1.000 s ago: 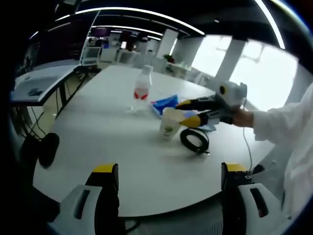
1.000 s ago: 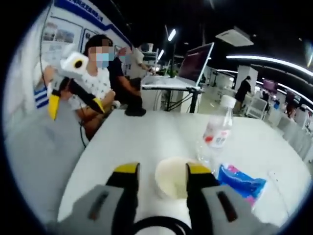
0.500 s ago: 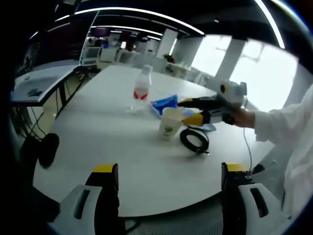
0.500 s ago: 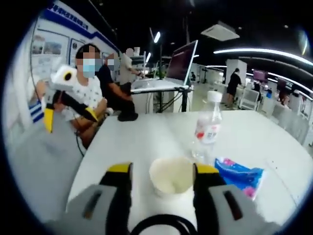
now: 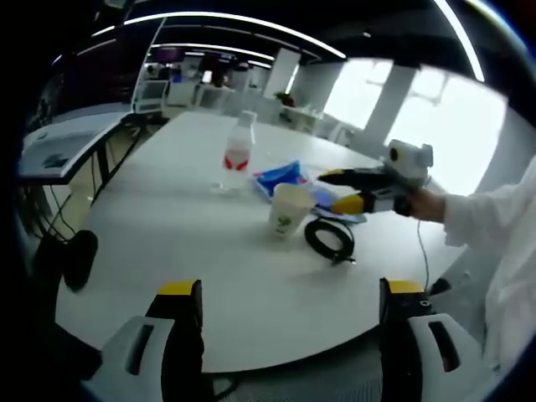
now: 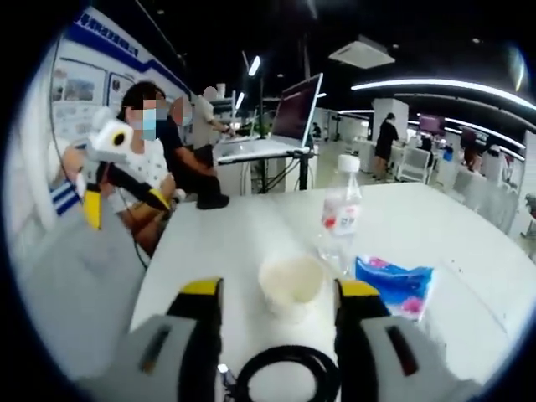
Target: Arrange the tabletop items into an orderly group along one side of the table until the central work area is clear of visible clutter.
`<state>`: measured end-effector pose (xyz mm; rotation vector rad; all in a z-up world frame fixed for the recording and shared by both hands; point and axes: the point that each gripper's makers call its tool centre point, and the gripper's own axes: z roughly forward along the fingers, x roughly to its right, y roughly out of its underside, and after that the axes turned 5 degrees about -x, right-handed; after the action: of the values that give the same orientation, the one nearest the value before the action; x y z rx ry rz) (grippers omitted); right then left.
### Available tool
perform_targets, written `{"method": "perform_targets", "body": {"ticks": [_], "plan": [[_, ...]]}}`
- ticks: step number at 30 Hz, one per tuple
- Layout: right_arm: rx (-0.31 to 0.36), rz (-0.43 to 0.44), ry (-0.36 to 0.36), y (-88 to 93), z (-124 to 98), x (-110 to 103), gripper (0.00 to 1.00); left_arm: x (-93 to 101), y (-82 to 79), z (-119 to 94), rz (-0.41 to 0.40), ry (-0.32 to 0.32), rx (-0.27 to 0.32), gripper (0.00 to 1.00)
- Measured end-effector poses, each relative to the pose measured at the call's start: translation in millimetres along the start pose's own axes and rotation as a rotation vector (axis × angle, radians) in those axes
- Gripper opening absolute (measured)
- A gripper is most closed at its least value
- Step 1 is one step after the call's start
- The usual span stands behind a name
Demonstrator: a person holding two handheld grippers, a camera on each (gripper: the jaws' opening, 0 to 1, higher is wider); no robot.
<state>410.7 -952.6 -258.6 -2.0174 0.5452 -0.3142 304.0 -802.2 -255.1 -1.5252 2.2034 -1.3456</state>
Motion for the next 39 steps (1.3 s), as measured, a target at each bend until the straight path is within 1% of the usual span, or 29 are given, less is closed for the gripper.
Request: {"method": "perform_targets", "body": {"ticks": [5, 15, 19, 27, 32, 39], "plan": [[0.003, 0.024, 0.038, 5.8, -14, 5, 0.51, 3.8, -3.8, 3, 0.013, 0.018, 0.001, 0.84], [0.000, 0.065, 0.103, 17.6, -44, 0, 0.51, 14.9, -10.2, 9, 0.048, 0.060, -0.001, 0.84], [0.008, 0.097, 0.138, 23.3, -59, -3, 0.51, 17.8, -11.5, 11, 0.063, 0.072, -0.007, 0.84], [0.003, 0.141, 0.192, 37.2, -84, -9, 0.52, 18.8, -16.1, 11, 0.086, 0.084, -0.008, 0.84], [0.002, 0.158, 0.218, 42.9, -93, -11, 0.52, 18.3, -16.7, 11, 0.089, 0.086, -0.009, 0.84], [-0.002, 0.167, 0.236, 44.9, -99, -12, 0.51, 21.4, -16.4, 11, 0.101, 0.097, -0.015, 0.84]]}}
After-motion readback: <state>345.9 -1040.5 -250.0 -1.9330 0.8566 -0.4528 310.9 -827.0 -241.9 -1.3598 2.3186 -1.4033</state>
